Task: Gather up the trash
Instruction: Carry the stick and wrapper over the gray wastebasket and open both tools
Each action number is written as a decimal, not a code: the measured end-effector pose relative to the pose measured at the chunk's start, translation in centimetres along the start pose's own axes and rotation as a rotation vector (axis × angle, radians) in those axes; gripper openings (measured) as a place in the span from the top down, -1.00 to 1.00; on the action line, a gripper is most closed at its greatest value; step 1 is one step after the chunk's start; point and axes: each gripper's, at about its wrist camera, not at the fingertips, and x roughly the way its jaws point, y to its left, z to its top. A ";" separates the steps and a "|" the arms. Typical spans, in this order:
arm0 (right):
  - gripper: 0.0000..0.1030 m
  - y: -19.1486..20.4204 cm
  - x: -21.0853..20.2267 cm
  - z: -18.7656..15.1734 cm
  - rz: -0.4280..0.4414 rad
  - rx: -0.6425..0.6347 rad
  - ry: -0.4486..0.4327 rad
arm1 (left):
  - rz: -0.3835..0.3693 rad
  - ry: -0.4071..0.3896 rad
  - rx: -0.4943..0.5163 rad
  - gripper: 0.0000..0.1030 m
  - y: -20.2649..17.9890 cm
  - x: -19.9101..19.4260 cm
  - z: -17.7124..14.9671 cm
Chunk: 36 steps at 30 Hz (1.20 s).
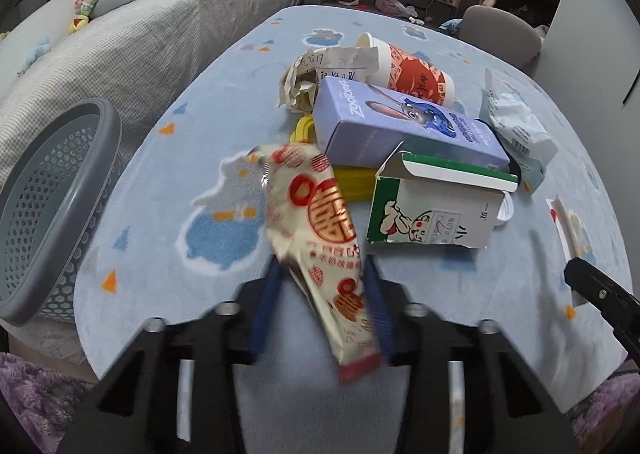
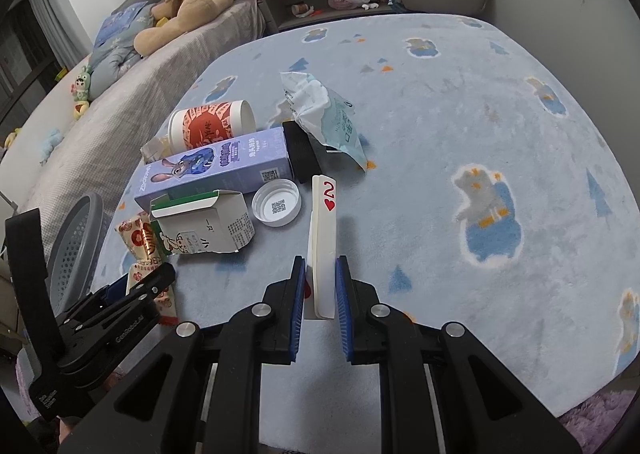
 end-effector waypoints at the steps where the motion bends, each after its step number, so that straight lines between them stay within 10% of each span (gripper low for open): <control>1: 0.69 0.1 0.0 -0.1 0.000 -0.003 -0.001 | -0.004 0.003 0.000 0.44 0.1 -0.2 -0.1; 18: 0.69 7.0 -1.0 1.0 0.063 -0.090 -0.003 | 0.002 -0.109 -0.002 0.50 6.9 -7.1 2.5; 36: 0.69 24.7 2.8 3.6 0.257 -0.320 0.018 | 0.126 -0.184 -0.101 0.50 20.9 -10.1 5.5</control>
